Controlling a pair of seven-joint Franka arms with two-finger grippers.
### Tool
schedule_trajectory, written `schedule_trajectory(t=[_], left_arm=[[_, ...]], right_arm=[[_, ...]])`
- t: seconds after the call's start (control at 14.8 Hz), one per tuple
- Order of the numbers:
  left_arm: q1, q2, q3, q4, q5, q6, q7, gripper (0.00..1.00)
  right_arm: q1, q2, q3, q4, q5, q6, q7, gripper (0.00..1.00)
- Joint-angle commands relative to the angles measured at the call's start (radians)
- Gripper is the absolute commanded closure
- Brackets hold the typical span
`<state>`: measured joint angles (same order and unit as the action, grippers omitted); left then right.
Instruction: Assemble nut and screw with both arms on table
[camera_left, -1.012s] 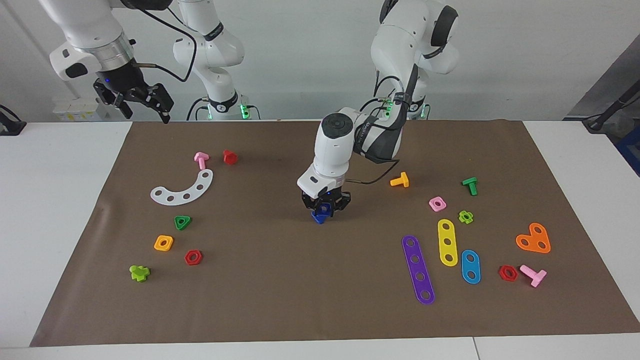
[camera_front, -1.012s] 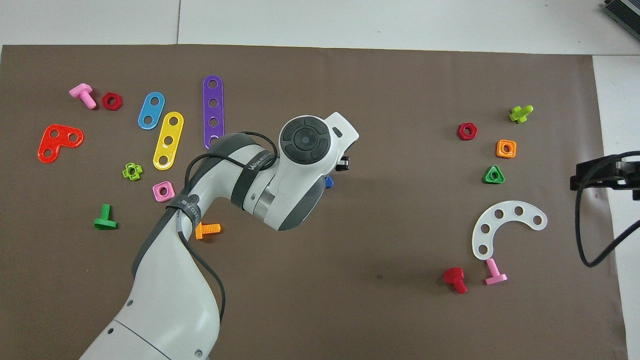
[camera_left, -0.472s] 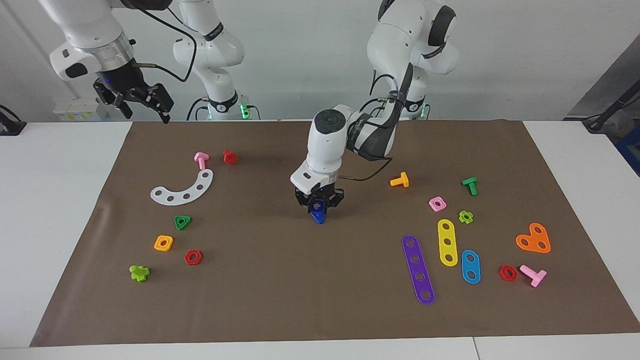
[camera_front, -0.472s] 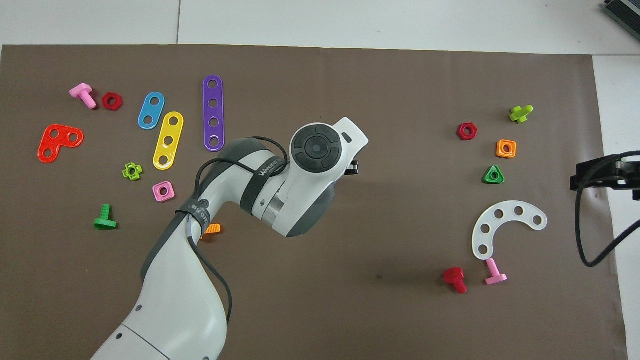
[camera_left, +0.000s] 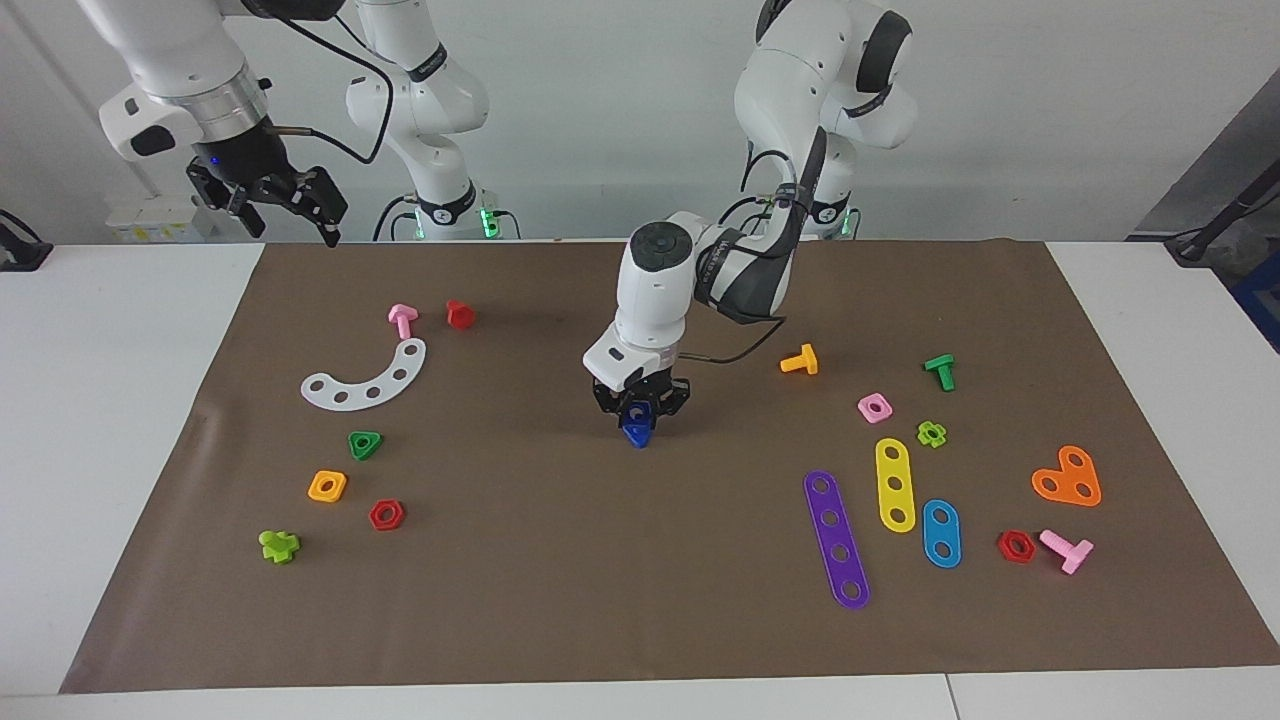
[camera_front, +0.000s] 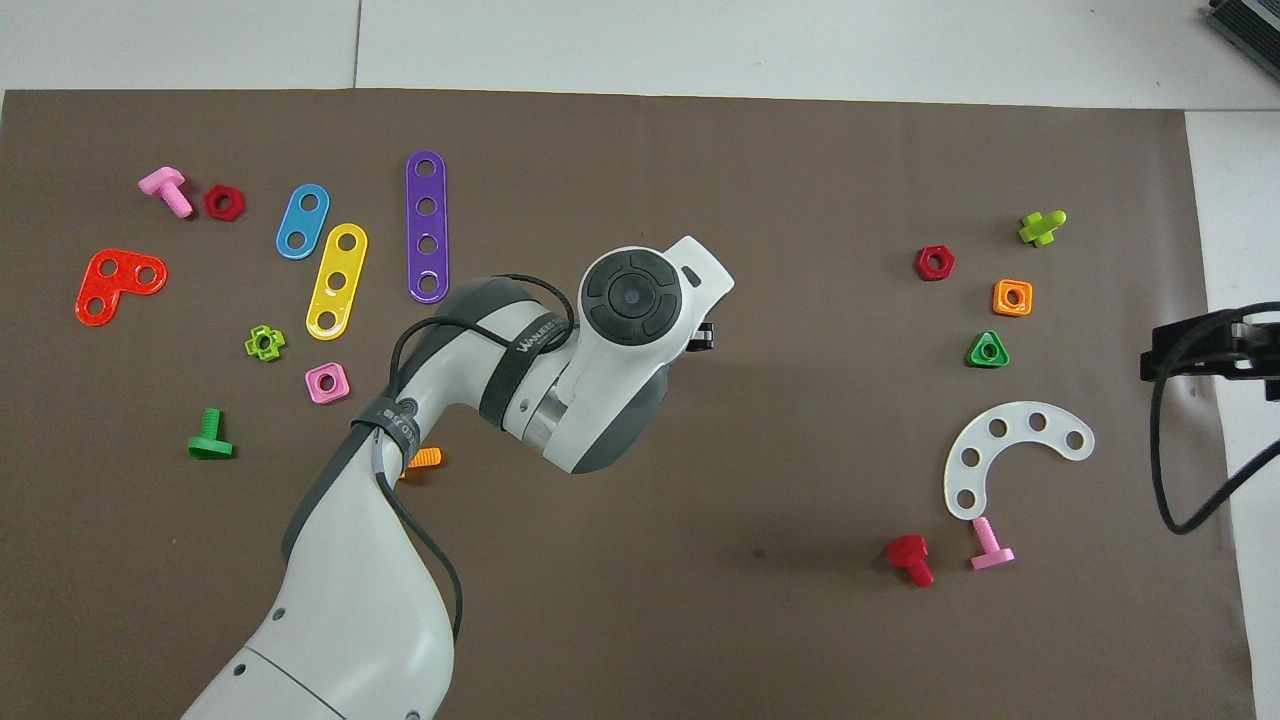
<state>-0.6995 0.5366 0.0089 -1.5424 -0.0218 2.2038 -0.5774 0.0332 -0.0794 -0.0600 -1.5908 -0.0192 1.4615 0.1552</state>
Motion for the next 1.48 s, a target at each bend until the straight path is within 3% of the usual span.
schedule_trajectory(t=[0.0,0.47,0.54,0.61,0.67,0.88,1.08,1.42], left_arm=[[-0.014,-0.009,0.013,-0.034,0.014,0.037,-0.016,1.00],[-0.017,-0.017,0.013,-0.081,0.014,0.089,-0.016,1.00],[-0.017,-0.017,0.013,-0.079,0.014,0.088,-0.015,0.85],[-0.015,-0.017,0.013,-0.076,0.014,0.088,-0.009,0.17],[-0.015,-0.017,0.014,-0.070,0.017,0.077,-0.007,0.00],[-0.012,-0.020,0.016,-0.059,0.033,0.063,-0.009,0.00],[0.026,-0.082,0.016,-0.079,0.033,0.050,0.004,0.00],[0.171,-0.288,0.014,-0.238,0.033,-0.002,0.178,0.00]], right_arm=[[-0.007,0.004,0.002,0.015,0.021,-0.016,-0.017,0.00],[-0.007,0.004,0.002,0.015,0.021,-0.016,-0.017,0.00],[-0.007,0.004,0.002,0.015,0.021,-0.016,-0.017,0.00],[-0.007,0.004,0.002,0.015,0.021,-0.016,-0.017,0.00],[-0.007,0.004,0.002,0.015,0.021,-0.016,-0.017,0.00],[-0.007,0.004,0.002,0.015,0.021,-0.016,-0.017,0.00],[-0.007,0.004,0.002,0.015,0.021,-0.016,-0.017,0.00],[-0.007,0.004,0.002,0.015,0.021,-0.016,-0.017,0.00]])
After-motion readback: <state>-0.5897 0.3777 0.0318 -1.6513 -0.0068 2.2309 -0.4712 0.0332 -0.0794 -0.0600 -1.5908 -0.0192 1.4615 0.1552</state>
